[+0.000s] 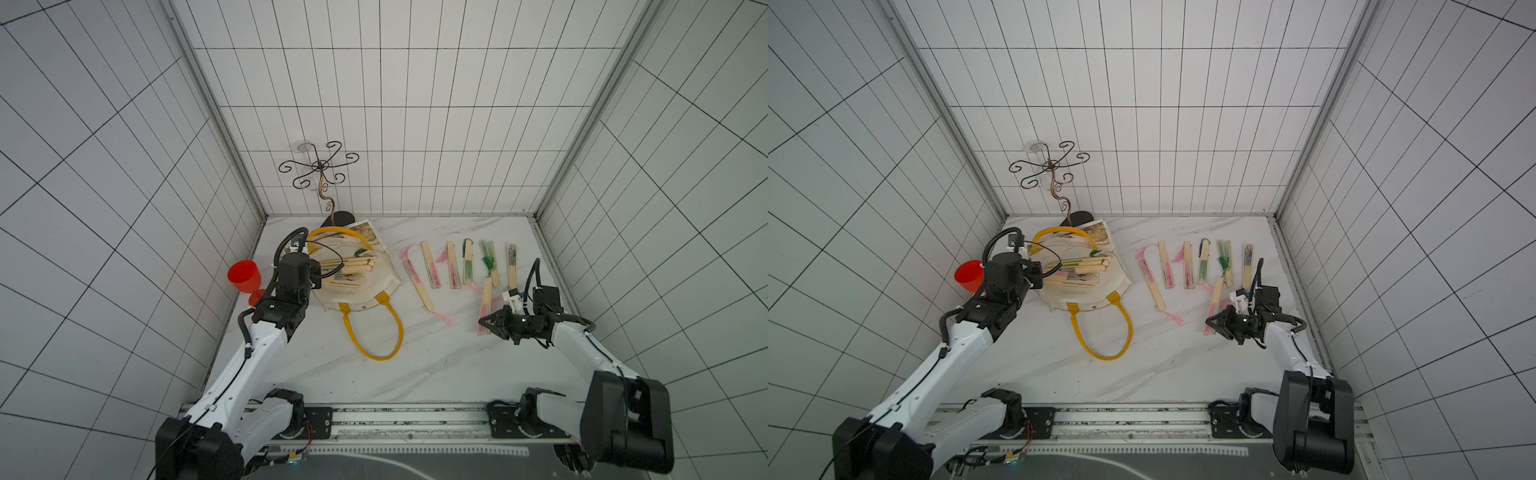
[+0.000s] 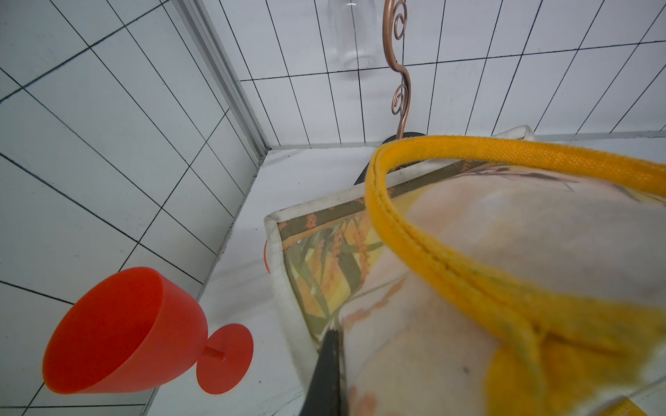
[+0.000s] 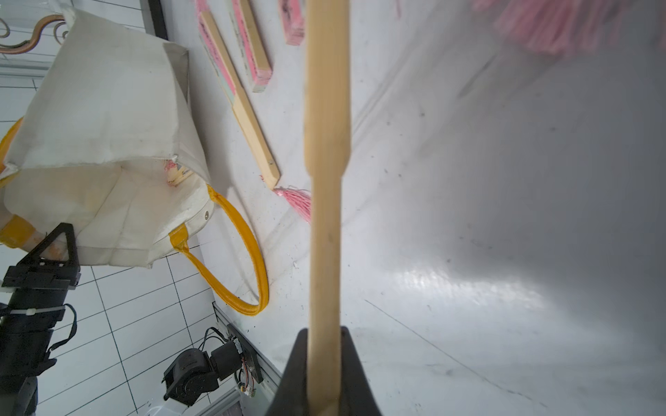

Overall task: Take out the folding fans from the tote bags
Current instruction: Place the folding fan at the center of the board.

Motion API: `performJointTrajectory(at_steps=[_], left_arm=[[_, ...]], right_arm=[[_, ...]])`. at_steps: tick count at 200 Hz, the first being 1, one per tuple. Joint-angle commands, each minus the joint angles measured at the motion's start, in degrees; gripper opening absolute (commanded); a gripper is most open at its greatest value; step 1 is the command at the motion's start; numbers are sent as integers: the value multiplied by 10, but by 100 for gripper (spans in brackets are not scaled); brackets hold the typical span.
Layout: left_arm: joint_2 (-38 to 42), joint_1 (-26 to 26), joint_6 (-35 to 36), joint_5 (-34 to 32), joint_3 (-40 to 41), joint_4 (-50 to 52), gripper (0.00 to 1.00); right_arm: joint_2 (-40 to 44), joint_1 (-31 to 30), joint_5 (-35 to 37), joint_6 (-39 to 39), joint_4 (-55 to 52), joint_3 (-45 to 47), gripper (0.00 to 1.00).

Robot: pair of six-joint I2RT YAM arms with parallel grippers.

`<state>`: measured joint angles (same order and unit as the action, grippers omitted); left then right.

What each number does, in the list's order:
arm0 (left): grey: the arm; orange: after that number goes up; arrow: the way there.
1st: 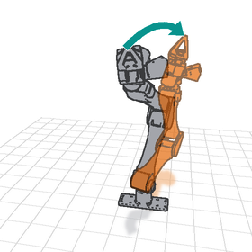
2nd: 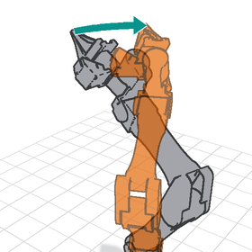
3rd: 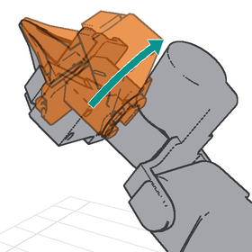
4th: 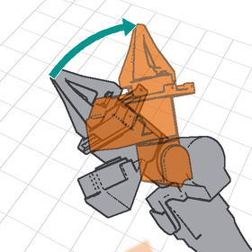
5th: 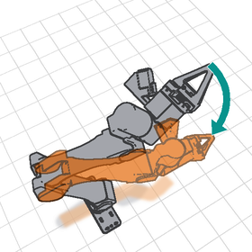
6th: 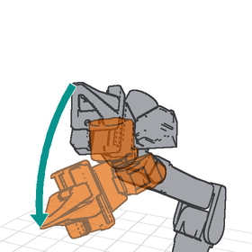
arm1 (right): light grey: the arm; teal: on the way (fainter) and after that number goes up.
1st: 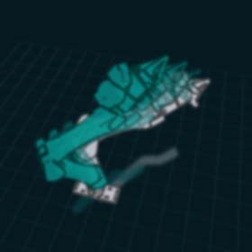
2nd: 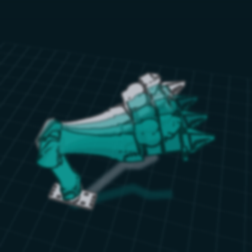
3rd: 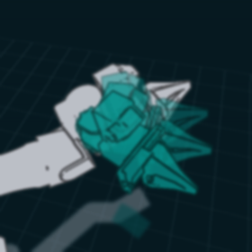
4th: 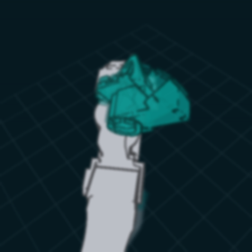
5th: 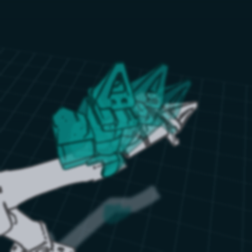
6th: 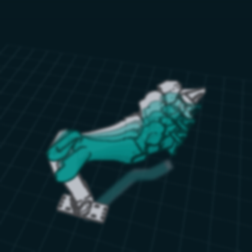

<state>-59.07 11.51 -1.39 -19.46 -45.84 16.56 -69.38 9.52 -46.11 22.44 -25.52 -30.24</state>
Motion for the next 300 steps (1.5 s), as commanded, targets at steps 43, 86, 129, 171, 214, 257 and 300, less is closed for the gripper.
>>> performJointTrajectory(at_steps=[43,86,129,171,214,257,300], left_arm=[[13,-3,-10,7,-21,-32,0],[11,-4,-10,10,-21,-33,0],[13,-4,-9,7,-20,-33,0],[11,-4,-9,12,-22,-33,0],[14,-4,-9,11,-21,-33,0],[11,-4,-11,20,-21,-33,0],[13,-4,-10,23,-22,-33,0]], right_arm=[[-58,6,-29,-40,22,43,0],[-68,-6,-12,-30,41,51,1],[-74,-14,23,1,68,76,9],[-59,-13,59,38,77,93,30],[25,-13,154,57,30,64,38],[141,-49,240,50,-35,-9,39],[139,-277,421,76,-44,-113,40]])
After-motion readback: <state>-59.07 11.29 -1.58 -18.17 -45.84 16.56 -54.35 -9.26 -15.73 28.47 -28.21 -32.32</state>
